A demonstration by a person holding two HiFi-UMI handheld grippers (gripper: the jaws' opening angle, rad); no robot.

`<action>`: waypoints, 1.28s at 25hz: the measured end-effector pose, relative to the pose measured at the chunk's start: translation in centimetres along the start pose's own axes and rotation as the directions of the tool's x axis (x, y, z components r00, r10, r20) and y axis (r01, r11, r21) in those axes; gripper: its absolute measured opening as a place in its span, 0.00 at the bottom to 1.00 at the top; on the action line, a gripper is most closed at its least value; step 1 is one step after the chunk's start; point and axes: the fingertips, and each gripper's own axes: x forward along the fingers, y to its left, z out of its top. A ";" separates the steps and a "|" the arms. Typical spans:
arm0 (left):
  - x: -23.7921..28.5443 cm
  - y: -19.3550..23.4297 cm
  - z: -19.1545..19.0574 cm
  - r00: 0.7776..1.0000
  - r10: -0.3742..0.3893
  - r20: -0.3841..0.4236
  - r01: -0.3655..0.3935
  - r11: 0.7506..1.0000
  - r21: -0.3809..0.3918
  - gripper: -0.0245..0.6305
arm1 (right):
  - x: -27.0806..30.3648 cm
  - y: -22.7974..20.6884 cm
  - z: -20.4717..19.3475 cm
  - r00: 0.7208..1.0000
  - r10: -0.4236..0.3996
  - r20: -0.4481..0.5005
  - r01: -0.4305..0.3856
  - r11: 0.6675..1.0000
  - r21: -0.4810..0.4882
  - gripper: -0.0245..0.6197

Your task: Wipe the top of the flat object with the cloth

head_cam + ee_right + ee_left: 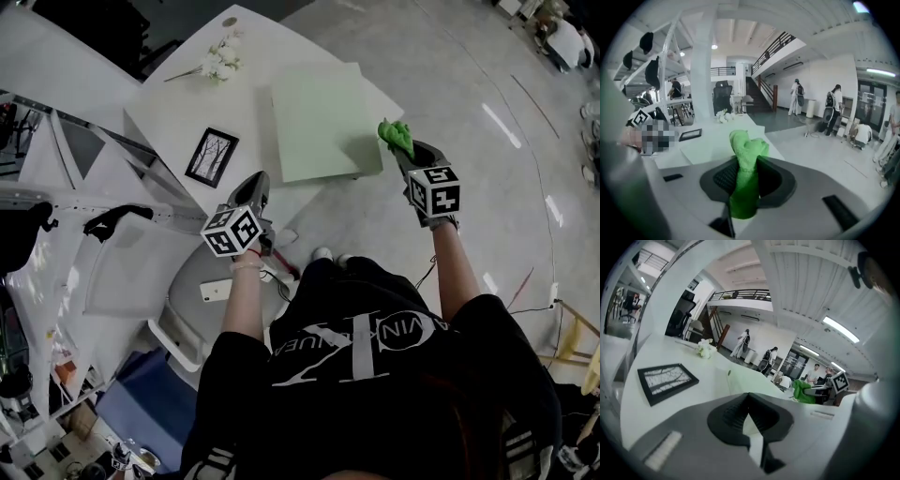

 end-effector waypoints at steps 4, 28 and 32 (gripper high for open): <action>-0.7 0.0 3.2 0.994 0.059 0.089 -0.070 0.990 0.125 0.06 | -0.2 0.8 2.7 0.996 0.034 0.078 -0.032 0.999 -0.021 0.16; -4.1 -1.0 14.2 0.930 0.103 0.354 -0.206 0.941 0.268 0.05 | -1.8 2.3 12.3 0.935 0.093 0.342 -0.084 0.996 -0.040 0.16; -4.6 -1.0 15.2 0.920 0.106 0.378 -0.220 0.937 0.272 0.05 | -1.8 2.7 13.2 0.926 0.100 0.363 -0.089 0.995 -0.049 0.16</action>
